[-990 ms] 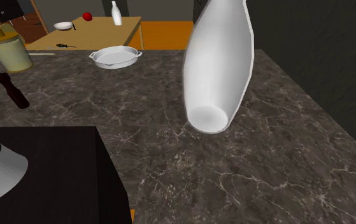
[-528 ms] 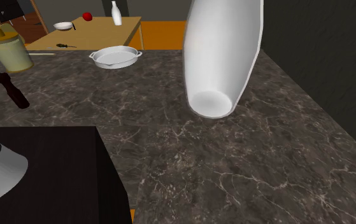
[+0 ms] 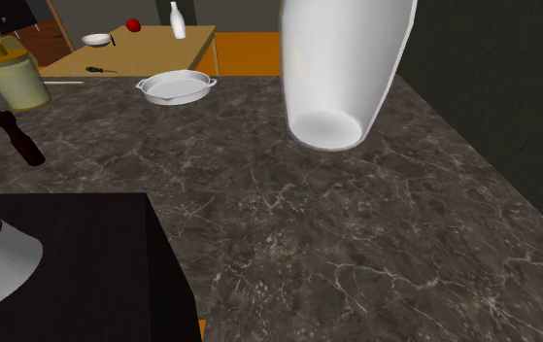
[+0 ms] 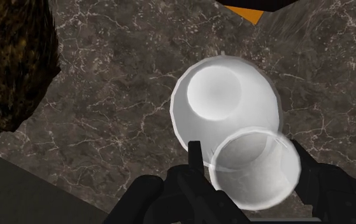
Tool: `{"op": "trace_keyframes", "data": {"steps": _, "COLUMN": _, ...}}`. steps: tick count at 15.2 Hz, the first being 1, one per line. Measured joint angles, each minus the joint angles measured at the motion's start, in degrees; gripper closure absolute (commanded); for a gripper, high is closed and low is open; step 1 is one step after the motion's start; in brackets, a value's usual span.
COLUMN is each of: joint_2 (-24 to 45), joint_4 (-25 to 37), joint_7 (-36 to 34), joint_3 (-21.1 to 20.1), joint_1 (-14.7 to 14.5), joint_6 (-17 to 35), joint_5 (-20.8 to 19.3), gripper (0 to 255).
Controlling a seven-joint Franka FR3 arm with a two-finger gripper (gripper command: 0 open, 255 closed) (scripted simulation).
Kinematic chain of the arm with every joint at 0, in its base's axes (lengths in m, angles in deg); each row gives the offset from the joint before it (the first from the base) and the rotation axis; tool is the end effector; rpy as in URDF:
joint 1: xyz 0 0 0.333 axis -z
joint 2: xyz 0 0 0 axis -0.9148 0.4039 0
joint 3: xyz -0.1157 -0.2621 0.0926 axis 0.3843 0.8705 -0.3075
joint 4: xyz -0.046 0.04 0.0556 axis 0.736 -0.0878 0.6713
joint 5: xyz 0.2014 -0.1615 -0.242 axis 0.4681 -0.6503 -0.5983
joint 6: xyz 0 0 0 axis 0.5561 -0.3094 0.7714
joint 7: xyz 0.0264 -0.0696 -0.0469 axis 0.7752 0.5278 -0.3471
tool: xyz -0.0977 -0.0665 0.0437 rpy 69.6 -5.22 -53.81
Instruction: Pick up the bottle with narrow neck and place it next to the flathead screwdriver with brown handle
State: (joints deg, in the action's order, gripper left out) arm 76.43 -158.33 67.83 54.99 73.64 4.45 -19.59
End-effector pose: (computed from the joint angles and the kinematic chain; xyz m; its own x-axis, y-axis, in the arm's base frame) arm 0.4955 -0.1583 0.6133 0.9833 0.1682 -0.0693 0.1701 -0.9852 0.0217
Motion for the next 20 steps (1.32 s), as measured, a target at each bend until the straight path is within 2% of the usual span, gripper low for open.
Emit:
{"op": "trace_keyframes", "data": {"steps": 10, "joint_2": 4.85, "joint_4": 14.71, "joint_7": 1.0, "joint_3": 0.33, "joint_1": 0.61, "joint_6": -9.9, "joint_5": 0.81, "gripper": 255}}
{"op": "trace_keyframes", "data": {"steps": 16, "joint_2": 10.46, "joint_4": 27.99, "joint_7": 1.81, "joint_3": 0.65, "joint_1": 1.59, "joint_6": -17.62, "joint_5": 1.86, "gripper": 255}}
{"op": "trace_keyframes", "data": {"steps": 19, "joint_2": 15.27, "joint_4": 38.09, "joint_7": 2.33, "joint_3": 0.79, "joint_1": 2.7, "joint_6": -22.92, "joint_5": 2.86, "gripper": 255}}
{"op": "trace_keyframes", "data": {"steps": 20, "joint_2": 13.94, "joint_4": 36.42, "joint_7": 1.88, "joint_3": 0.7, "joint_1": 2.1, "joint_6": -22.71, "joint_5": 2.56, "gripper": 255}}
